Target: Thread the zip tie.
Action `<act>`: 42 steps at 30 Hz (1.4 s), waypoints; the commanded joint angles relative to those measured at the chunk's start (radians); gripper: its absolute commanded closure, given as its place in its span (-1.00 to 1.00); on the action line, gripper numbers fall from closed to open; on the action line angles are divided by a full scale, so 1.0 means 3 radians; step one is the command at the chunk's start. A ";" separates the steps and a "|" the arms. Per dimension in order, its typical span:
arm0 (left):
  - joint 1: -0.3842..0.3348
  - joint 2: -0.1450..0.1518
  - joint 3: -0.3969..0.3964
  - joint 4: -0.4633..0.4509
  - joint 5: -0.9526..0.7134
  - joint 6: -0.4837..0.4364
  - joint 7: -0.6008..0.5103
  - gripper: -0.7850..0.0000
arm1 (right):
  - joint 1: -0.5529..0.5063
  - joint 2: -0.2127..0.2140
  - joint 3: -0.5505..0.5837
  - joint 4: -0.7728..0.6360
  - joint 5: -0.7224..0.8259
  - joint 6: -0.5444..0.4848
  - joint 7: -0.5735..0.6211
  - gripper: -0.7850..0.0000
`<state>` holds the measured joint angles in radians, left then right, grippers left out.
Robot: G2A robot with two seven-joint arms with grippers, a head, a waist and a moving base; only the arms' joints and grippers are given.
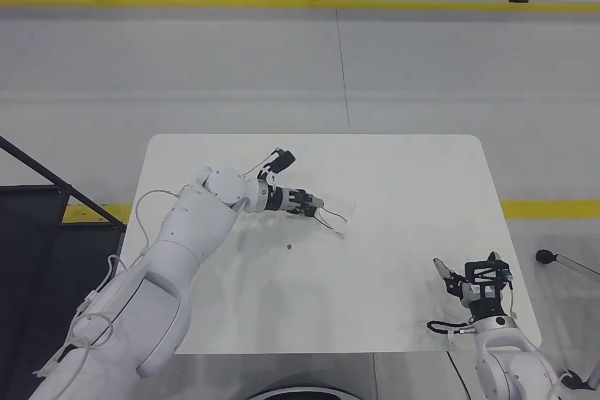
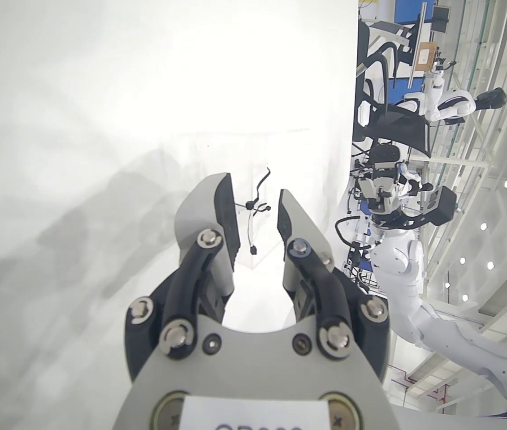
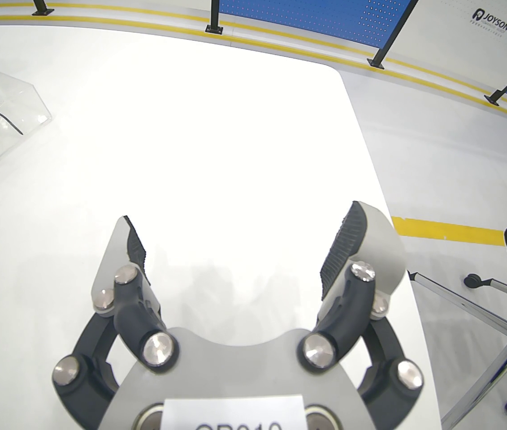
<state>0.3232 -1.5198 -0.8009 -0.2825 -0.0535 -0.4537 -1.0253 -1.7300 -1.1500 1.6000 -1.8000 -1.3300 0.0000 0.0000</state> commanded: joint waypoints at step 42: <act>-0.0002 -0.0114 -0.0032 0.0084 0.0112 0.0010 0.0009 1.00 | 0.0000 0.0000 0.0000 0.0000 0.0000 0.0000 0.0000 -1.00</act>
<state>0.3229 -1.5542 -0.8097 -0.2574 -0.0212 -0.4494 -1.0232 -1.7300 -1.1500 1.6000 -1.8000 -1.3300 0.0000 0.0000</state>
